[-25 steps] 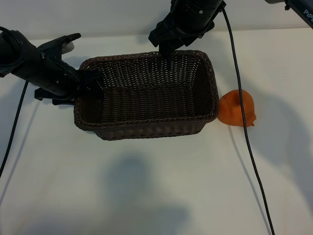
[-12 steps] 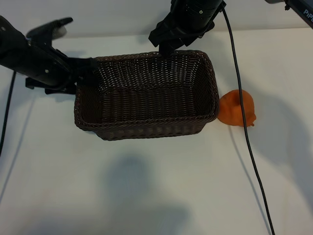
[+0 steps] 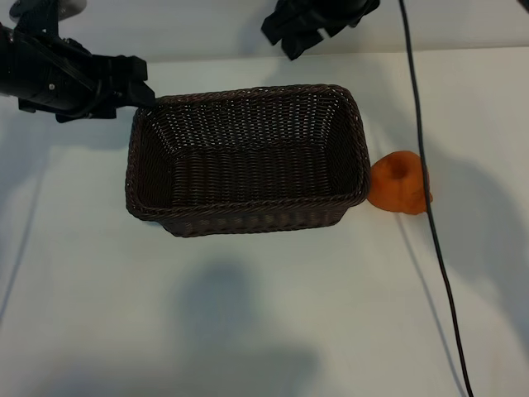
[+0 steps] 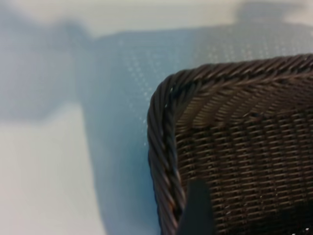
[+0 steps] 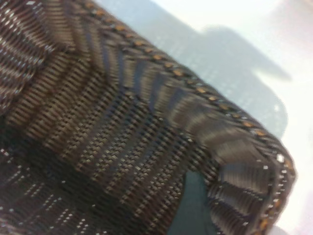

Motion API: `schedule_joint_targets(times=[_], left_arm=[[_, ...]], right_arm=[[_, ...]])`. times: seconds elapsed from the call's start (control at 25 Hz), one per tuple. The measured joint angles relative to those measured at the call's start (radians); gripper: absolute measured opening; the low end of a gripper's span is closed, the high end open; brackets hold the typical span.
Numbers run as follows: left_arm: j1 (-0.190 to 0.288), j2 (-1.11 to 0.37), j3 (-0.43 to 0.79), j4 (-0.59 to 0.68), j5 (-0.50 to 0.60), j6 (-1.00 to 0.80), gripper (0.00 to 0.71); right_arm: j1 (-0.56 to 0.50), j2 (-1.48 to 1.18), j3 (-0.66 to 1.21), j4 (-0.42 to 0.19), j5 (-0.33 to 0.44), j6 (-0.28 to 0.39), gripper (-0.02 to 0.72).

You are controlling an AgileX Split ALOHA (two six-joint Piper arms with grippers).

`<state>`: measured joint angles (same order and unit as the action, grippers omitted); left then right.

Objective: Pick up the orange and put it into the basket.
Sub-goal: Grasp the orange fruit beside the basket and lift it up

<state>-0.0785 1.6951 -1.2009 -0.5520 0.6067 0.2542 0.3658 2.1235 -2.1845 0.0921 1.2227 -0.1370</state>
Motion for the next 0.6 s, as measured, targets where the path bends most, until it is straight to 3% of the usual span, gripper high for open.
schedule_joint_targets(times=[0.32,0.44,0.6], left_arm=[[0.0,0.0,-0.002,0.0,0.01,0.001,0.596],[0.0,0.0,-0.002,0.0,0.01,0.002,0.596],[0.0,0.0,-0.002,0.002,0.01,0.003,0.596]], right_arm=[[-0.147,0.0,0.0,0.011,0.002,0.05,0.559],[-0.182,-0.001,0.01,0.052,0.001,0.047,0.559],[-0.189,-0.014,0.091,0.063,-0.003,0.029,0.559]])
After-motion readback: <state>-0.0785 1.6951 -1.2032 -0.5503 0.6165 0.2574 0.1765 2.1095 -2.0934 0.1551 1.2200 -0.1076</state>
